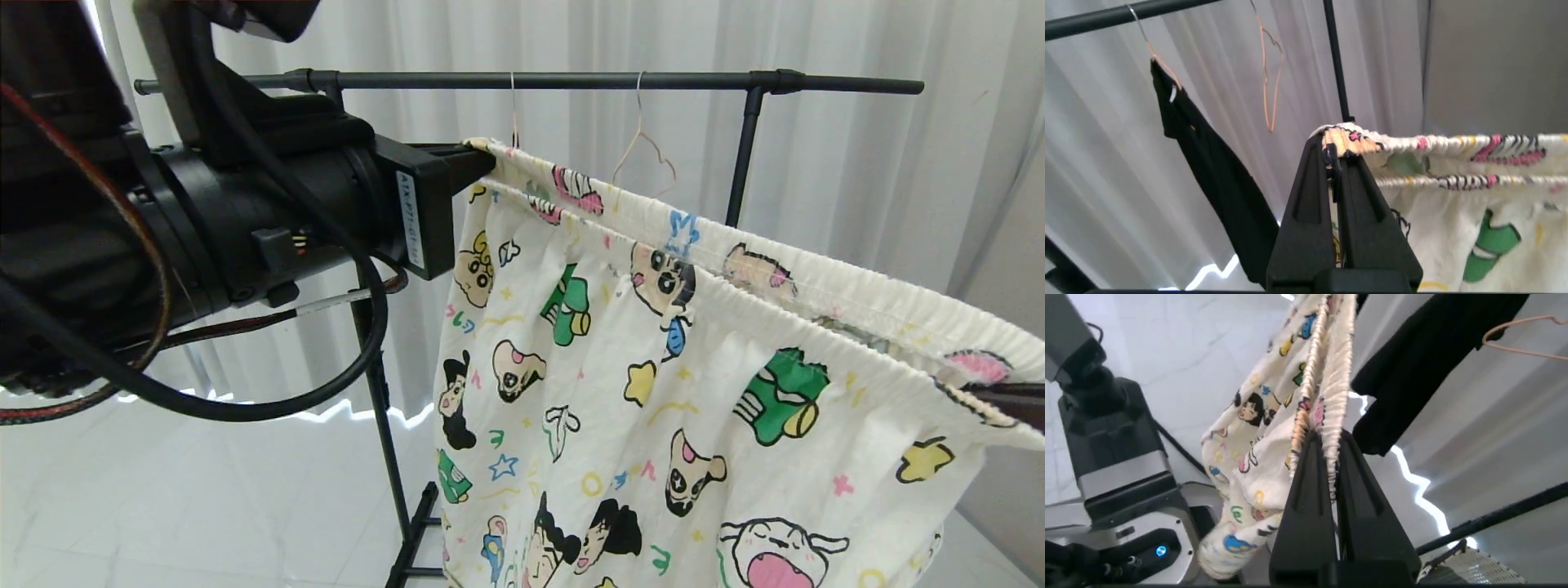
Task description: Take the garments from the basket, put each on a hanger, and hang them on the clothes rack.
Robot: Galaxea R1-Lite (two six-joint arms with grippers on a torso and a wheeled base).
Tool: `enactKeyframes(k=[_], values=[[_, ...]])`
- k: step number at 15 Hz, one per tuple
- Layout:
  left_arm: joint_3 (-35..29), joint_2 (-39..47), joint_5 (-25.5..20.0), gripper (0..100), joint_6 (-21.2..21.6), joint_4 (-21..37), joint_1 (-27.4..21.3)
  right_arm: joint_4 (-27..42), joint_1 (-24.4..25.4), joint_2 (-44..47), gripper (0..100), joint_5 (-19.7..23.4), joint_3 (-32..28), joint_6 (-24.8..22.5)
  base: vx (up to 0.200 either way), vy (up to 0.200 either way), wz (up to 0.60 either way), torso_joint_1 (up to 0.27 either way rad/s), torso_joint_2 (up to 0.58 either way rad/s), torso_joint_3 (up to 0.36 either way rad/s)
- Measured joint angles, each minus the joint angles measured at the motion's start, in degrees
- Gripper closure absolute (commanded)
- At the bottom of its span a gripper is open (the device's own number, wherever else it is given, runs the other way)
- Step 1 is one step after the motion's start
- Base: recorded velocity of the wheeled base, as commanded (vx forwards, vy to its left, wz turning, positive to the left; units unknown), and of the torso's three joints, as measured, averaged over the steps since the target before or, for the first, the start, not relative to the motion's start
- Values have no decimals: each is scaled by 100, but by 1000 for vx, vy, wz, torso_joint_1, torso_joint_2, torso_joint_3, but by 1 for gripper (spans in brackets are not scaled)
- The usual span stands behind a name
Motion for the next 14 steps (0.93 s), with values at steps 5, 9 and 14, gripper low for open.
enactKeyframes(k=[5,9,14], values=[[155,33,219,100,0,0,16,-13,67,-24,100,-352,88,-85,0,0,0,0,0,0],[621,-313,230,100,10,1,17,-41,-221,-96,100,-624,184,-55,0,0,0,0,0,0],[1232,-1042,208,100,361,-2,-185,-1418,-1543,146,100,-374,400,-72,0,0,0,0,0,0]])
